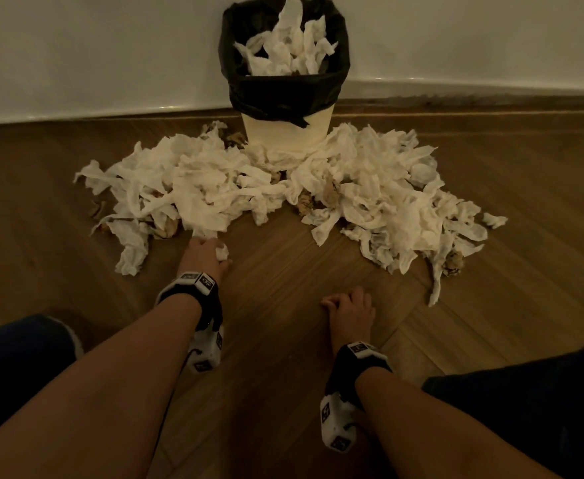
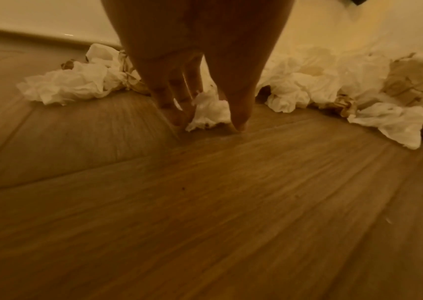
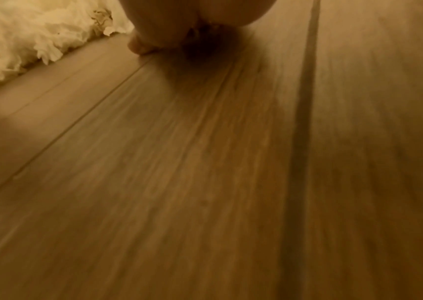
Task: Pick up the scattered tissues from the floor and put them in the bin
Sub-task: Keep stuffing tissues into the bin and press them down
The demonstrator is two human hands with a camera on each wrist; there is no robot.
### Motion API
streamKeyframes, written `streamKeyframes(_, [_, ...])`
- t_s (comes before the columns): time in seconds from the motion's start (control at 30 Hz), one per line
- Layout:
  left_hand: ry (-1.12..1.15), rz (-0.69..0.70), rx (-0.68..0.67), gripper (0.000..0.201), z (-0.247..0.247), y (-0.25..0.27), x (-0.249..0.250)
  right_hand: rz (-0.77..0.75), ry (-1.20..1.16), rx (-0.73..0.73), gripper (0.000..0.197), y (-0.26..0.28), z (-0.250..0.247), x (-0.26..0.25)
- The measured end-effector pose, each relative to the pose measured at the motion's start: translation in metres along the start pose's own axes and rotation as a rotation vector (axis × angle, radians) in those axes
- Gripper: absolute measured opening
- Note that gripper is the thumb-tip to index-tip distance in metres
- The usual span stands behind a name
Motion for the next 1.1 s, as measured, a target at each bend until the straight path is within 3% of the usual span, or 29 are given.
streamKeyframes(0.1, [0.021,0.0,-0.002,0.03,0.0,0.002,0.007,0.026,-0.053,0.029,0.027,-0.005,-0.006,0.0])
streamKeyframes(0.2, [0.17,-0.024,0.009,0.021,-0.001,0.005,0.012,0.124,-0.287,0.047,0.02,-0.012,-0.019,0.005])
streamKeyframes(0.33, [0.37,-0.034,0.034,0.04,-0.005,0.012,0.021,0.24,-0.548,0.05,0.021,-0.02,-0.031,0.016])
streamKeyframes(0.53, [0.479,-0.061,0.009,0.033,-0.011,0.018,0.036,0.389,-0.867,0.074,0.02,-0.033,-0.034,0.029])
streamKeyframes(0.8, [0.791,-0.217,-0.136,0.04,-0.009,0.026,0.046,0.472,-0.947,0.051,0.02,-0.027,-0.024,0.035])
streamKeyframes(0.93, [1.028,-0.329,-0.189,0.055,-0.007,0.032,0.048,0.493,-0.961,0.047,0.017,-0.026,-0.021,0.037])
streamKeyframes(1.1, [0.681,-0.163,-0.148,0.035,-0.011,0.028,0.048,0.511,-0.989,0.063,0.017,-0.025,-0.021,0.037])
Point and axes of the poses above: each hand's wrist, its own y-axis away from the middle knuckle, its own z-axis out of the palm, x = y × z, the point moved 6 cm from there along -y, towards the middle knuckle, and after that the axes turned 1 degree about -z, right-handed, at the moved point
